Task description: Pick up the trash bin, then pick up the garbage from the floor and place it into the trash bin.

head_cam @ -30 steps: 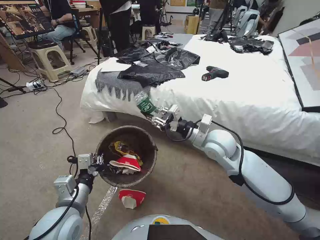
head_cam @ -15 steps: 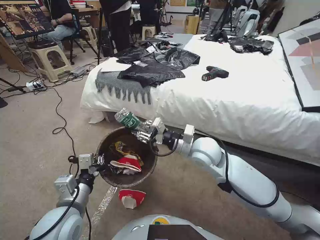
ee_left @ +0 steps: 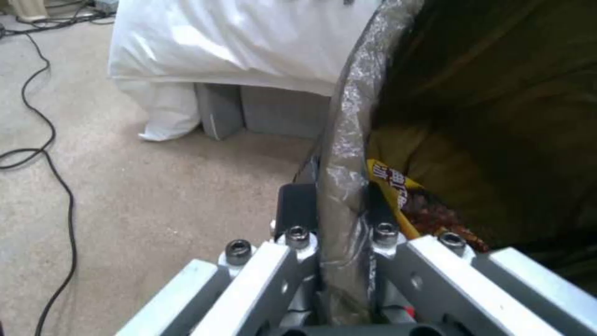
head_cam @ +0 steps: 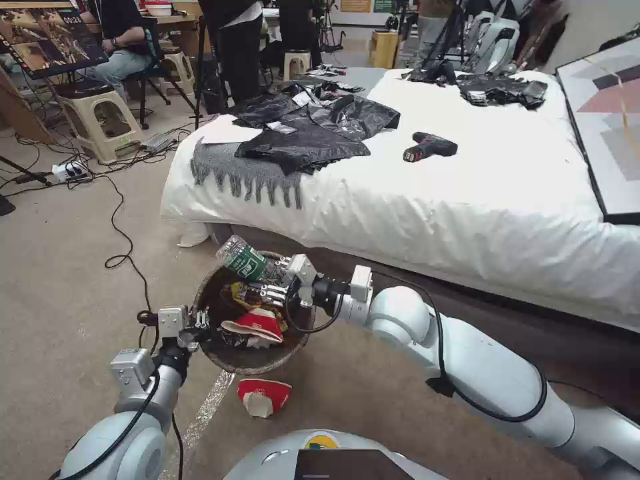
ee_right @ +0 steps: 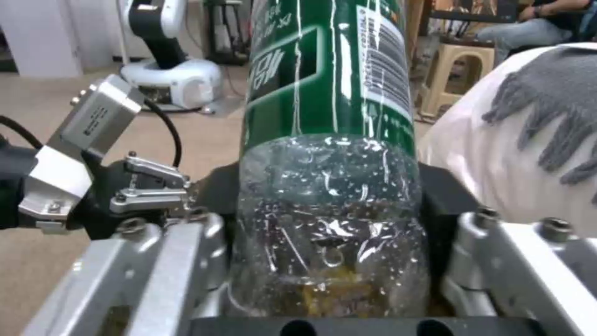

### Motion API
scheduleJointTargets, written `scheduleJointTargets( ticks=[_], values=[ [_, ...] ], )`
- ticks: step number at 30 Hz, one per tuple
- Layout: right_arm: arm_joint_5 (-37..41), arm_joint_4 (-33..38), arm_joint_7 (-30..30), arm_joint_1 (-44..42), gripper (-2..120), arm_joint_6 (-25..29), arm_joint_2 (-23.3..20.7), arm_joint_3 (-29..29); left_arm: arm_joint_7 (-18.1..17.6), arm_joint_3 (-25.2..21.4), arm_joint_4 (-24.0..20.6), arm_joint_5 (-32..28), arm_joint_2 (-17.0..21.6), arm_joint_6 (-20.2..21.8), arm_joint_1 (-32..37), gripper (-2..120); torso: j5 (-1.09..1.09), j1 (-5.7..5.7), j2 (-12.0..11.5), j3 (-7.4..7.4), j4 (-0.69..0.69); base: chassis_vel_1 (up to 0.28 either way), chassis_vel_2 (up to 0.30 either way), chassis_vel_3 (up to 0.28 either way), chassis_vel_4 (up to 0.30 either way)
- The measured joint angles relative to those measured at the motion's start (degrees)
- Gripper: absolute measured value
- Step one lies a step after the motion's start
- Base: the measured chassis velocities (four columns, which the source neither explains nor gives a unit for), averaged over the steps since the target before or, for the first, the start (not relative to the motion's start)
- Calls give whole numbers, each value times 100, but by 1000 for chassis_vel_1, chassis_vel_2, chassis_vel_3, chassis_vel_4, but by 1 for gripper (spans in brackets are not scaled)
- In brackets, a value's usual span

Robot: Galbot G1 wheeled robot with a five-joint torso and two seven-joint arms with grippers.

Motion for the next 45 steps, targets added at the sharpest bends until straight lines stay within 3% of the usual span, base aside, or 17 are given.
scheduleJointTargets(
  ticks=[6,8,10,15,29,38,45],
  values=[
    [-2,12,73,18,75,-9,4,-33,2,0,4,-2,-2,-2,-10,0,0,0,0,0,0,0,0,0,0],
    [-2,16,76,16,77,-10,2,-33,2,0,4,-2,-2,-2,-11,0,0,0,0,0,0,0,0,0,0],
    [-2,44,91,-1,89,-14,-2,-33,2,0,6,-3,-1,-2,-10,0,0,0,0,0,0,0,0,0,0],
    [0,76,106,-23,99,-17,1,-31,2,1,8,-5,5,-3,-9,0,0,0,0,0,-1,0,0,0,0],
    [74,198,277,-80,100,-4,25,187,2,7,7,-3,-4,-11,-3,0,1,0,0,0,0,0,0,0,0],
    [311,384,940,-210,100,196,-102,791,1,-7,0,-2,-2,-24,0,0,1,0,0,0,0,0,0,0,0],
    [204,503,1251,-917,100,448,-350,1391,-2,-52,-6,-27,19,-29,-16,0,1,0,0,0,-1,0,0,0,0]
  ],
)
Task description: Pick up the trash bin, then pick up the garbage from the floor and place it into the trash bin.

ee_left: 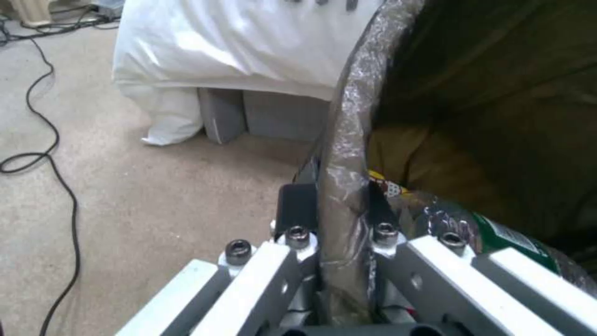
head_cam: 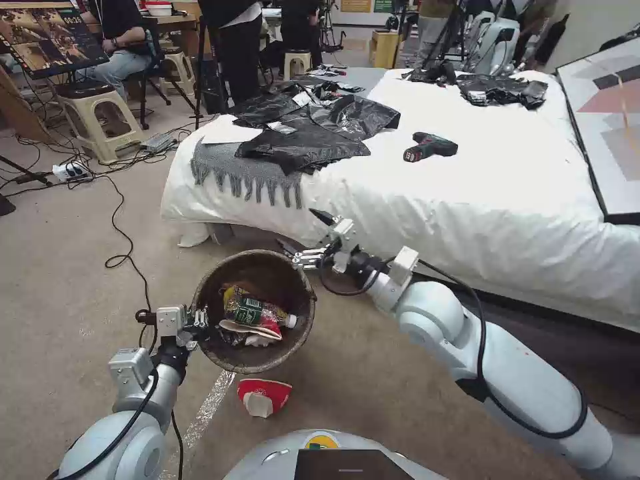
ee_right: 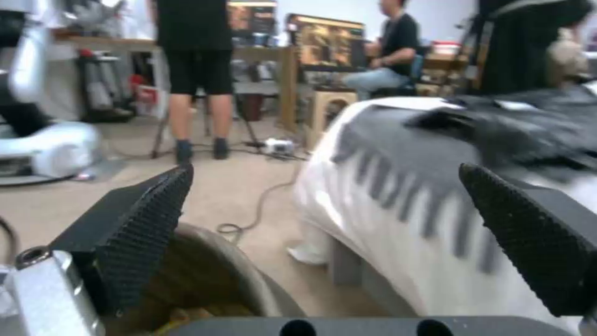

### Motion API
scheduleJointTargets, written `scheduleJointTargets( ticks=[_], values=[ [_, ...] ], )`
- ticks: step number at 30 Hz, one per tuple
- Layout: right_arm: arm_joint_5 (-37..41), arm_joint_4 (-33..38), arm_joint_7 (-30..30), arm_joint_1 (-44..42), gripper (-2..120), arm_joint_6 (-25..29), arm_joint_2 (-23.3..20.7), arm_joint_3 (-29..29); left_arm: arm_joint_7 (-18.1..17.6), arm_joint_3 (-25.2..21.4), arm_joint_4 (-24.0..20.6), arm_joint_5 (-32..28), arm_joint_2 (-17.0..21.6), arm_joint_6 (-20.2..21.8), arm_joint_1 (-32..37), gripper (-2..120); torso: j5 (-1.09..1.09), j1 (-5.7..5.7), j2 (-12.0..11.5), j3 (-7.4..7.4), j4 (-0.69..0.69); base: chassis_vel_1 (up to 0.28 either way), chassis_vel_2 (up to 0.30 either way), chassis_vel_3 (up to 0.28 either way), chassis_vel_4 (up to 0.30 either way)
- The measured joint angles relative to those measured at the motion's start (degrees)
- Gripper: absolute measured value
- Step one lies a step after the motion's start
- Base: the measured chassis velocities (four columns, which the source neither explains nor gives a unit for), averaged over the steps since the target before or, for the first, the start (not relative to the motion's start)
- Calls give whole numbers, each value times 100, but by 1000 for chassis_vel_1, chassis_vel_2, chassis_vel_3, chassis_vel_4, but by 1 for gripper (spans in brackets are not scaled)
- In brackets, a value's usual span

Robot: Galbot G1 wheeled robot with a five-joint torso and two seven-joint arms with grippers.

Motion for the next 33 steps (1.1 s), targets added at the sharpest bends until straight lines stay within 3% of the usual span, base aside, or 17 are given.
scheduleJointTargets(
  ticks=[5,11,13,15,20,33],
  values=[
    [-320,-15,151,-521,100,214,-37,394,-3,-35,-15,-31,7,-3,-8,0,0,0,0,0,1,0,0,0,0],
    [-947,37,213,-1942,100,644,203,1416,-3,-74,-61,-51,-3,-16,-9,0,0,0,0,0,2,0,0,0,0],
    [-1040,42,200,-2139,100,717,241,1517,-3,-75,-62,-51,-4,-19,-9,0,0,0,0,0,-1,0,0,0,0],
    [-1411,64,190,-2828,100,1019,441,1838,-1,-71,-66,-52,-19,-30,-17,0,0,0,0,-1,-1,0,0,0,0],
    [-1835,117,247,-3600,100,1429,863,2247,0,-52,-68,-42,-54,-42,-18,0,-1,0,0,-1,1,0,0,0,0],
    [-2460,115,251,-4640,100,2075,1732,3025,-2,-69,-130,-69,12,-61,-1,0,-1,0,0,0,1,0,0,0,0]
  ],
)
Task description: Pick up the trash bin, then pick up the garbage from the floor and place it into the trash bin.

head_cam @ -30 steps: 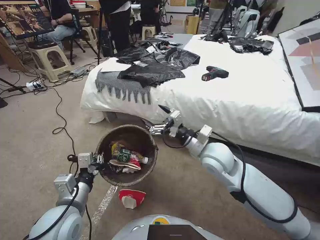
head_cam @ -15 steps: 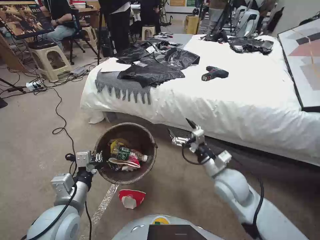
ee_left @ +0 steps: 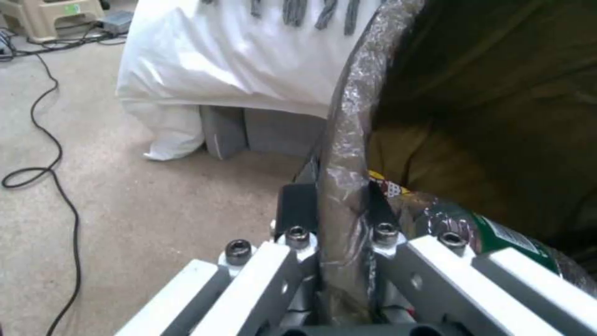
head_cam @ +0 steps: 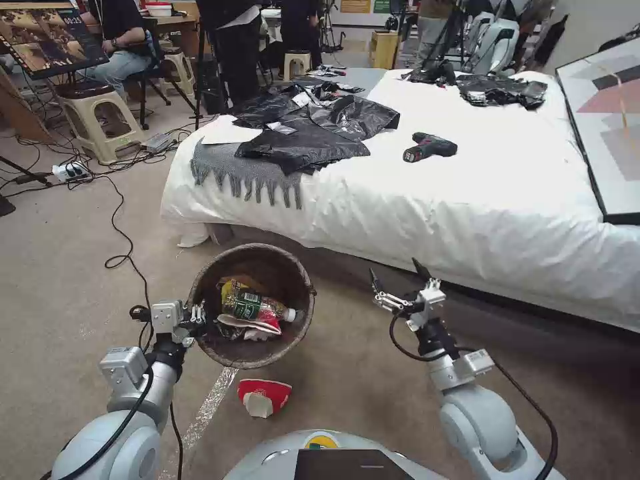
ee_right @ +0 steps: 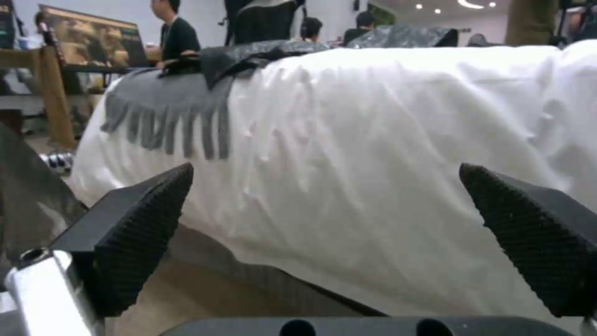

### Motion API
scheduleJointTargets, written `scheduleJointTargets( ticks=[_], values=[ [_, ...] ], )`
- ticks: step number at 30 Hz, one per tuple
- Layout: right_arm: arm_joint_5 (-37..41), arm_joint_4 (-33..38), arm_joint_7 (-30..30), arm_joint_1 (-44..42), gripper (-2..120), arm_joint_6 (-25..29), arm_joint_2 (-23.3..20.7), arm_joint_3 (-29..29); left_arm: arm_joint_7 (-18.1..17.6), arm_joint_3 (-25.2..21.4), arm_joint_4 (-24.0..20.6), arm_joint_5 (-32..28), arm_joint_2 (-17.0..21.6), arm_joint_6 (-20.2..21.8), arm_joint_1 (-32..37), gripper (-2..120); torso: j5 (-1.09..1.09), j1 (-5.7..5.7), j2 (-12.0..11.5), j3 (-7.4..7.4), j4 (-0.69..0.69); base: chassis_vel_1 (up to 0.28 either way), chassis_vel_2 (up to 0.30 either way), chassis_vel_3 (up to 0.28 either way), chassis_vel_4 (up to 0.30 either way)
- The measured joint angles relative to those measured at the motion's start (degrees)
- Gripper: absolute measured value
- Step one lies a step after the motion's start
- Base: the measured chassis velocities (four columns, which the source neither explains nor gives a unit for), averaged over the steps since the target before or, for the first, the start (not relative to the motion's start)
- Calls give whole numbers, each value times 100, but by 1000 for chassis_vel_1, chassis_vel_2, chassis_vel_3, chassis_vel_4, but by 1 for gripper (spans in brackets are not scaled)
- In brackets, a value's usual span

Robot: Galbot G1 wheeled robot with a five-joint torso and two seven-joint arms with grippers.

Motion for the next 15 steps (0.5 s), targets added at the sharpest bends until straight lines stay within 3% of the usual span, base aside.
scheduleJointTargets(
  ticks=[15],
  values=[
    [-248,44,5,-169,100,27,271,149,27,-1,-13,-44,20,14,-33,0,0,0,0,0,0,0,0,0,0]
  ],
)
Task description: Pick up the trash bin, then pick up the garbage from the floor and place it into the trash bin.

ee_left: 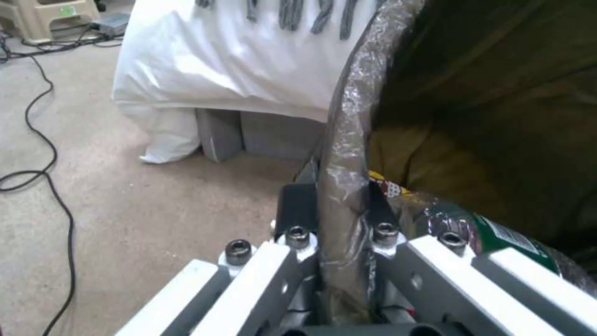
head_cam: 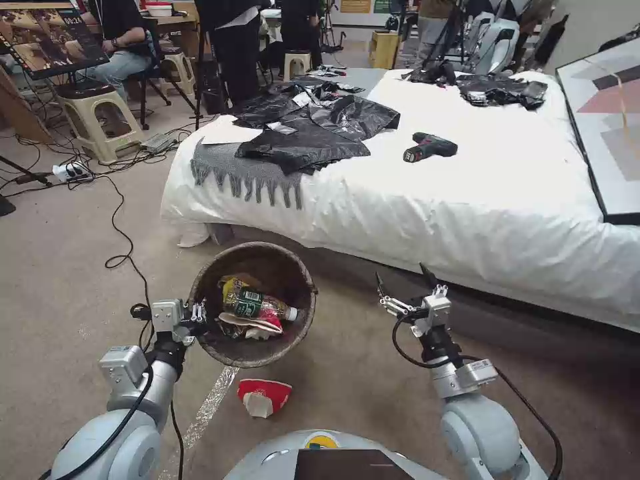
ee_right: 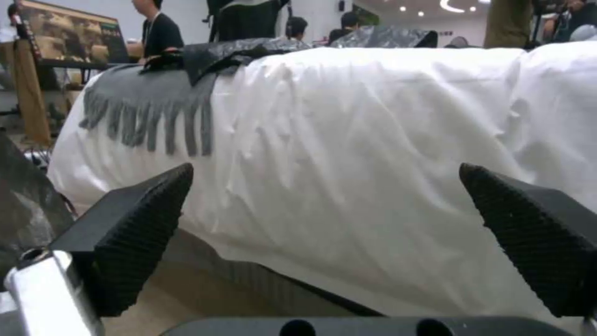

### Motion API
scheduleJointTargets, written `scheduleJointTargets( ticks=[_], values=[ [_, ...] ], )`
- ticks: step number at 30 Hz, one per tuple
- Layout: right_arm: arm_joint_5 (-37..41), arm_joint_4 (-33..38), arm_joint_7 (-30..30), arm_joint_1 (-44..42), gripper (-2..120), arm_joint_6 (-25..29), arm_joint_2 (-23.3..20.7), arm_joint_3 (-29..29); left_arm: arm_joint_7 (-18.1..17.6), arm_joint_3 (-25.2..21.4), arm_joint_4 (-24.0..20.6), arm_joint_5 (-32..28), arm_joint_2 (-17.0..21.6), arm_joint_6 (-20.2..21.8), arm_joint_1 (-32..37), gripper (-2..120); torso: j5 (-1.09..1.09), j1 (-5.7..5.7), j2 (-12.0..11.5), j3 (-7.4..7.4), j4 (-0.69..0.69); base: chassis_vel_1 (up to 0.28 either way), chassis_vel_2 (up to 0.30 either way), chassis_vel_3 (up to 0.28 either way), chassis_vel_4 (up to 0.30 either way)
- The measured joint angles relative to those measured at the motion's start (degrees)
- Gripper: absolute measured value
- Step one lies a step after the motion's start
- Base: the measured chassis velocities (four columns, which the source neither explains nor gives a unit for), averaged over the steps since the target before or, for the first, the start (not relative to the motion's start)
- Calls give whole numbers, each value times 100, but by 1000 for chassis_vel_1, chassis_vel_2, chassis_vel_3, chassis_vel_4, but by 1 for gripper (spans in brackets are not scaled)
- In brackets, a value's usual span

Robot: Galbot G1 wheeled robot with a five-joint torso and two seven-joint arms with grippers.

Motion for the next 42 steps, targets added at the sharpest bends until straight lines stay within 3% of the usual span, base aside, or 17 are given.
scheduleJointTargets(
  ticks=[42],
  values=[
    [327,-286,35,243,100,-128,-167,282,40,26,-7,0,-4,53,19,0,0,0,0,0,0,54,58,55,55]
  ],
)
